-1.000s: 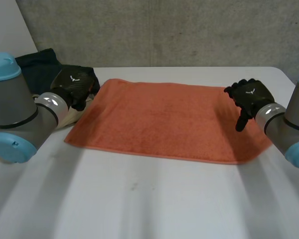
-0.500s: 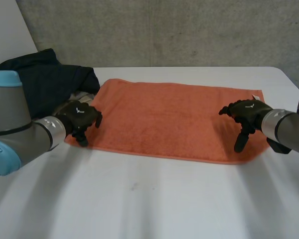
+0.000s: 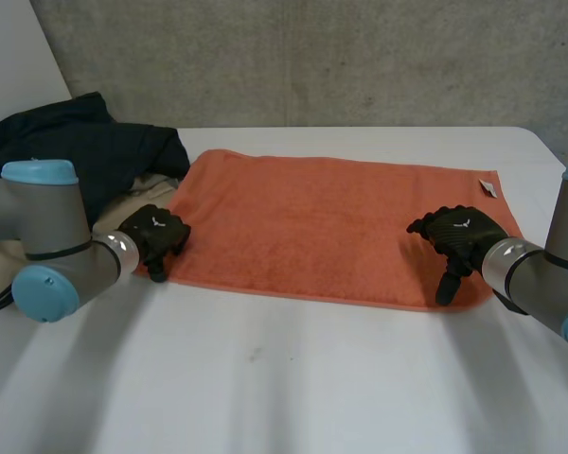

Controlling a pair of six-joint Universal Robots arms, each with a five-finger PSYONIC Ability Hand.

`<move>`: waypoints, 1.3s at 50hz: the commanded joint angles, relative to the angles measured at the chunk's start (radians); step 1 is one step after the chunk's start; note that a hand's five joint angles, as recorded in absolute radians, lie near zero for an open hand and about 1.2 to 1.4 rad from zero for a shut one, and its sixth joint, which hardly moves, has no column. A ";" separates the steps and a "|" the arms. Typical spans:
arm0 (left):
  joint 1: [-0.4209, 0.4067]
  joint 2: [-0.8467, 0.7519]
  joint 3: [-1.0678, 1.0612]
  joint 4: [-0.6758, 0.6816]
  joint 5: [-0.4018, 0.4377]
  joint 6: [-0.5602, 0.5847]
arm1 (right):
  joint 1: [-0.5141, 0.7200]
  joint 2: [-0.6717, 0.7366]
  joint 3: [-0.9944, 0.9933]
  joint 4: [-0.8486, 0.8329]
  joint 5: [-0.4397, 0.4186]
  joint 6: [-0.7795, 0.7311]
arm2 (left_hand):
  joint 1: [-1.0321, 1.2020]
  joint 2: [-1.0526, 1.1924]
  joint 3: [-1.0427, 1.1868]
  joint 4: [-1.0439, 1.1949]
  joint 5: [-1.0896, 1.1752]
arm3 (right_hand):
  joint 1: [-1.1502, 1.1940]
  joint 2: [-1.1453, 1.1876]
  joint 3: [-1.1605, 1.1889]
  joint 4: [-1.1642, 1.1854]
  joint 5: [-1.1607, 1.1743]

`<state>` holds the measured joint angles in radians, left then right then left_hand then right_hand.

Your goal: Fold the laundry.

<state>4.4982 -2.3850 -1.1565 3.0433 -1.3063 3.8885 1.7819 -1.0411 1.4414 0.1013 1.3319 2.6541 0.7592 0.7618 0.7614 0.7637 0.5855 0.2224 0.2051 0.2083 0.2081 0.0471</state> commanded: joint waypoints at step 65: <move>-0.036 -0.102 0.196 -0.047 -0.054 0.009 | 0.002 -0.005 0.025 -0.015 -0.005 -0.026 | 0.546 0.543 0.543 0.541 0.545 | -0.048 -0.031 -0.034 -0.034 -0.047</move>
<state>4.4770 -2.4782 -0.9867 2.9951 -1.3429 3.9026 1.7864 -1.0410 1.4652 0.0861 1.3280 2.6288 0.9589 0.9478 0.9402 0.9411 0.7573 0.2224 0.2051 0.2083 0.2081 0.0471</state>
